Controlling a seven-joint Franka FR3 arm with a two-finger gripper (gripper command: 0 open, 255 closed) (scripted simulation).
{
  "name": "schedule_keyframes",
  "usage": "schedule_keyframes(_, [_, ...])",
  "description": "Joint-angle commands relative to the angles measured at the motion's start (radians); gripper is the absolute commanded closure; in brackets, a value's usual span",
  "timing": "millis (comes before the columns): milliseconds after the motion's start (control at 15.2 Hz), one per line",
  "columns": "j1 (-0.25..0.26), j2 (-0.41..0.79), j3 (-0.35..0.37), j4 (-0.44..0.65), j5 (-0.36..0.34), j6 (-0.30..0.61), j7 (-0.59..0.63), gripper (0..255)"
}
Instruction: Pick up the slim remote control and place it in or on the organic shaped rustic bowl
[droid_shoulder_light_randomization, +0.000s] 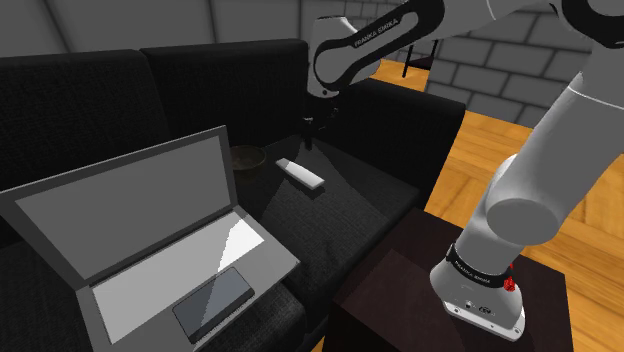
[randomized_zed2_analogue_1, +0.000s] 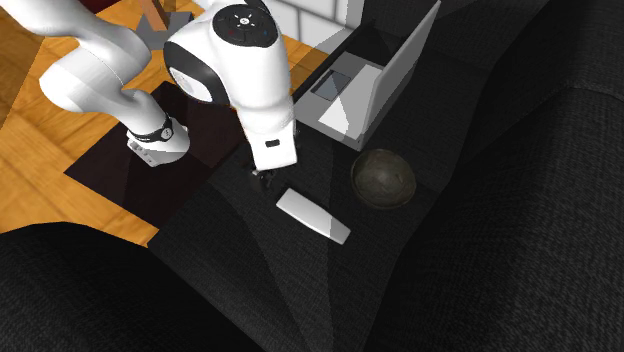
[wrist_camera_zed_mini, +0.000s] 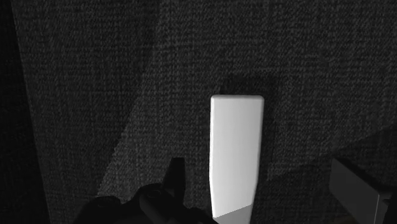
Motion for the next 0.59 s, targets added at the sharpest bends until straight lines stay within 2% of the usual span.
schedule_keyframes(0, [0.001,0.069,0.003,0.027,-0.002,0.038,0.012,0])
schedule_keyframes(528, [-0.003,0.380,-0.004,0.214,-0.008,0.141,0.029,0])
